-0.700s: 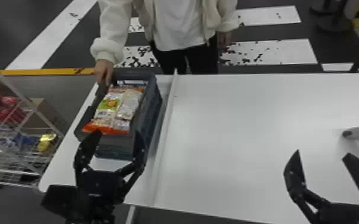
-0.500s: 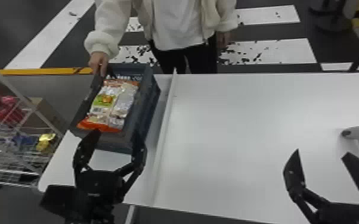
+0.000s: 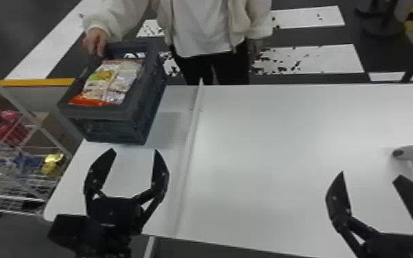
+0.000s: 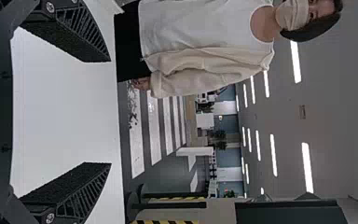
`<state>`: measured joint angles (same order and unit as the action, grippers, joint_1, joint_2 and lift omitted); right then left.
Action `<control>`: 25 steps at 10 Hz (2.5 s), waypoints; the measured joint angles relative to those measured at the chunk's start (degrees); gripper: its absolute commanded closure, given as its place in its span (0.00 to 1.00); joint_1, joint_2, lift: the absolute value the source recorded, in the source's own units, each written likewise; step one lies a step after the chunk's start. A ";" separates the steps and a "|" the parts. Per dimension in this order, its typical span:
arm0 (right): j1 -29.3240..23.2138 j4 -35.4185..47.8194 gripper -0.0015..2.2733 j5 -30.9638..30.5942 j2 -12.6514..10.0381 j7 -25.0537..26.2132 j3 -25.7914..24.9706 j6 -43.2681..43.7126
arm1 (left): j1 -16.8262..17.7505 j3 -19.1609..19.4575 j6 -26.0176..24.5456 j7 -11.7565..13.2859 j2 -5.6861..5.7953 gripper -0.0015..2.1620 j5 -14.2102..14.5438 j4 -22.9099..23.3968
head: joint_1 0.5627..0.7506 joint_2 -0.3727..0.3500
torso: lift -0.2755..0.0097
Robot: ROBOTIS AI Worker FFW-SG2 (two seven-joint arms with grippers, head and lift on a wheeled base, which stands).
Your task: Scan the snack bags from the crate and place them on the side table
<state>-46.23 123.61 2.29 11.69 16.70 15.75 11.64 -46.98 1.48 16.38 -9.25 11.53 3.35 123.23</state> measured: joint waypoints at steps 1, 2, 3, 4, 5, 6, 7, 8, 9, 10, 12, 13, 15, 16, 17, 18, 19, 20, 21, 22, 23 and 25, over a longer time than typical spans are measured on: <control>0.00 0.00 0.04 -0.01 0.00 0.00 0.05 0.00 | 0.00 0.00 -0.01 -0.26 0.00 0.04 -0.01 -0.01 | 0.70 0.79 | 0.68; 0.00 0.01 0.04 -0.01 0.00 0.00 0.07 0.00 | 0.01 0.00 -0.04 -0.33 0.00 0.04 -0.02 -0.01 | 0.70 0.79 | 0.68; 0.00 0.00 0.04 -0.01 0.00 0.00 0.07 0.00 | 0.02 0.01 -0.04 -0.33 0.00 0.04 -0.02 -0.01 | 0.70 0.79 | 0.68; 0.00 0.00 0.04 -0.01 0.00 0.00 0.07 0.00 | 0.03 0.01 -0.03 -0.33 -0.01 0.04 -0.02 -0.01 | 0.70 0.79 | 0.68; 0.00 -0.02 0.04 -0.01 0.00 0.00 0.07 0.00 | 0.03 0.01 -0.12 -0.33 -0.01 0.04 -0.02 -0.01 | 0.70 0.79 | 0.68; 0.00 -0.03 0.04 -0.01 0.00 0.00 0.07 0.00 | 0.02 0.01 -0.16 -0.33 -0.06 0.04 -0.02 -0.01 | 0.70 0.79 | 0.68; 0.00 -0.04 0.04 0.00 0.00 0.00 0.07 0.00 | 0.02 0.01 -0.17 -0.33 -0.10 0.04 -0.02 -0.01 | 0.70 0.79 | 0.68; 0.00 -0.05 0.04 0.00 0.00 0.00 0.07 0.00 | 0.04 0.01 -0.18 -0.33 -0.10 0.04 -0.02 -0.01 | 0.70 0.79 | 0.68; 0.00 -0.10 0.04 0.00 0.00 0.00 0.07 0.00 | 0.04 0.01 -0.34 -0.33 -0.10 0.03 0.00 -0.02 | 0.70 0.79 | 0.68; 0.00 -0.12 0.04 0.00 0.00 0.00 0.10 0.00 | 0.32 0.09 -0.89 0.29 -0.10 0.04 0.40 -0.12 | 0.70 0.79 | 0.68; 0.00 -0.12 0.04 0.00 0.00 -0.02 0.16 0.00 | 1.81 3.11 -10.36 8.32 -0.20 0.04 3.03 1.35 | 0.70 0.78 | 0.68; 0.00 -0.12 0.04 0.00 0.00 -0.02 0.16 0.00 | 3.15 5.76 -17.09 10.98 -0.34 0.04 5.25 2.87 | 0.70 0.79 | 0.68; 0.00 -0.11 0.04 -0.01 0.07 -0.06 0.17 0.00 | 6.32 10.57 -25.36 11.24 -0.31 0.03 7.57 5.77 | 0.70 0.87 | 0.68; -0.01 -0.02 0.04 -0.01 0.09 -0.09 0.27 -0.08 | 8.64 13.66 -30.18 12.14 -0.10 0.03 9.90 6.90 | 0.70 0.91 | 0.68; -0.04 0.10 0.04 -0.01 0.13 -0.09 0.47 -0.17 | 12.10 17.69 -37.32 15.55 0.13 0.02 13.51 7.28 | 0.70 0.94 | 0.68; -0.07 0.25 0.04 -0.01 0.16 -0.09 0.60 -0.25 | 15.83 20.77 -46.08 17.92 0.27 0.02 15.87 7.28 | 0.70 0.96 | 0.68; -0.12 0.50 0.04 -0.06 0.17 -0.09 0.77 -0.44 | 19.97 22.95 -54.10 18.52 1.06 0.01 17.00 6.98 | 0.70 0.99 | 0.68; -0.23 0.76 0.04 -0.35 0.18 -0.09 1.02 -0.73 | 24.23 23.84 -60.13 18.45 2.69 0.00 17.22 5.99 | 0.70 1.00 | 0.68; -0.36 0.89 0.04 -0.67 0.18 -0.09 1.24 -0.89 | 27.29 23.98 -62.79 18.48 3.90 0.00 17.06 4.69 | 0.70 1.00 | 0.68; -0.49 0.92 0.04 -1.06 0.18 -0.09 1.54 -1.15 | 30.13 23.83 -63.90 19.61 5.03 0.00 16.84 2.57 | 0.70 1.00 | 0.68; -0.70 0.93 0.04 -1.45 0.18 -0.09 1.81 -1.34 | 32.95 23.44 -65.36 21.83 5.77 0.00 16.72 -0.31 | 0.70 1.00 | 0.68; -1.22 1.14 0.04 -2.39 0.18 -0.09 2.50 -1.41 | 38.58 21.48 -69.96 23.84 7.36 0.00 16.55 -6.90 | 0.70 1.00 | 0.68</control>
<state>-47.45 124.75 -0.10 11.87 16.61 18.24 10.23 -8.40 22.97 -53.58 14.59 18.89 19.90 116.33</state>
